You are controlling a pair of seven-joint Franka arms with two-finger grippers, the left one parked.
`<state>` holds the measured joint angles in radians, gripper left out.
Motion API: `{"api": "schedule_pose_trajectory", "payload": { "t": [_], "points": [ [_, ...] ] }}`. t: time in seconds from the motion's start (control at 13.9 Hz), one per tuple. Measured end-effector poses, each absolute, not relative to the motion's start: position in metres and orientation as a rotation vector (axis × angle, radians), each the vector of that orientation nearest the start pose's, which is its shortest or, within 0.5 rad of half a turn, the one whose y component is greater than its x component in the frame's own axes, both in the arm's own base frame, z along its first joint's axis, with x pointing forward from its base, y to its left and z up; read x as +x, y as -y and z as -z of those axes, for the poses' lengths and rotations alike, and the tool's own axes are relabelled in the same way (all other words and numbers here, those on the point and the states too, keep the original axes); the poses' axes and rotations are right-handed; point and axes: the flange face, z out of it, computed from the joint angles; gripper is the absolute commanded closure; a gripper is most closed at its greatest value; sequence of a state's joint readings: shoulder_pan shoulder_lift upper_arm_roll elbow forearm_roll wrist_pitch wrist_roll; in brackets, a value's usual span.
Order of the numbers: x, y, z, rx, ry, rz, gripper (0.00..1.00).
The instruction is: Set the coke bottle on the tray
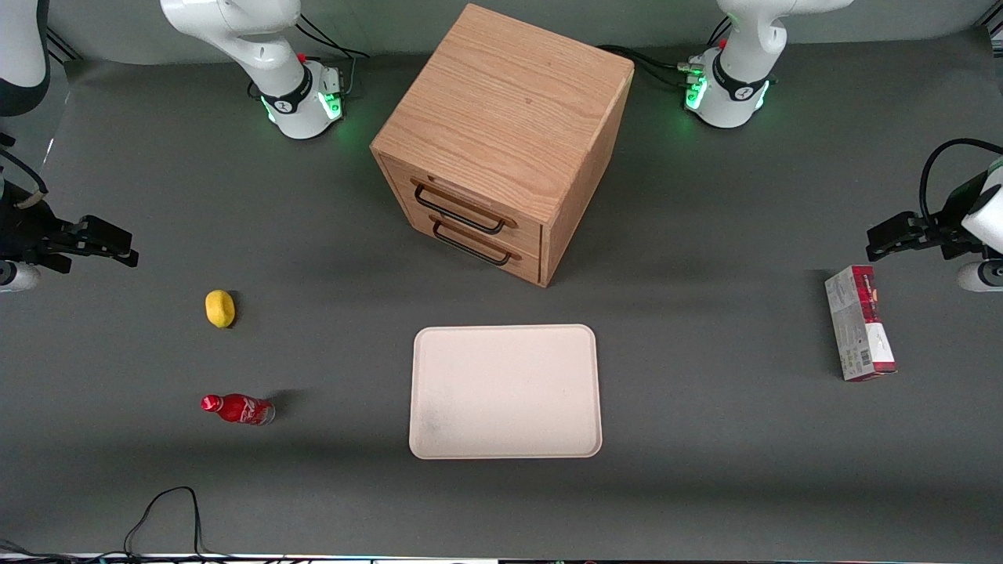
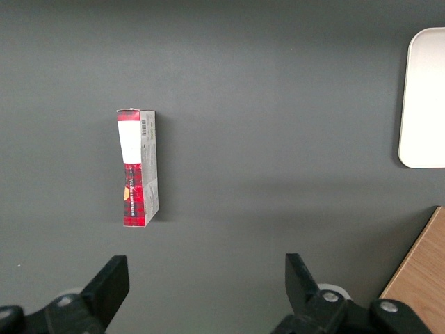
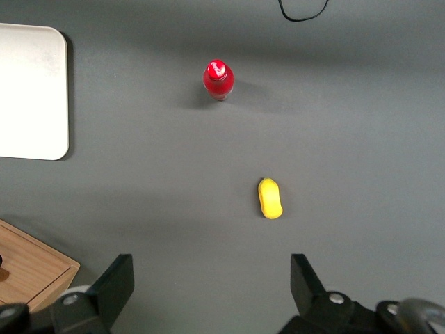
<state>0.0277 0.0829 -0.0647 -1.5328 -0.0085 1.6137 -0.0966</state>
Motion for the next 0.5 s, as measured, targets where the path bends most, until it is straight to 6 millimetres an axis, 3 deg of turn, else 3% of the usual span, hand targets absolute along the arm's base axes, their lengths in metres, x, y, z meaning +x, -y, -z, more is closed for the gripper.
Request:
{"api": "schedule_pose_trajectory", "payload": {
  "t": [0.5],
  "points": [
    [0.5884,0.0201,-0.5964,-3.155,0.093,0.005,0.00]
  ]
}}
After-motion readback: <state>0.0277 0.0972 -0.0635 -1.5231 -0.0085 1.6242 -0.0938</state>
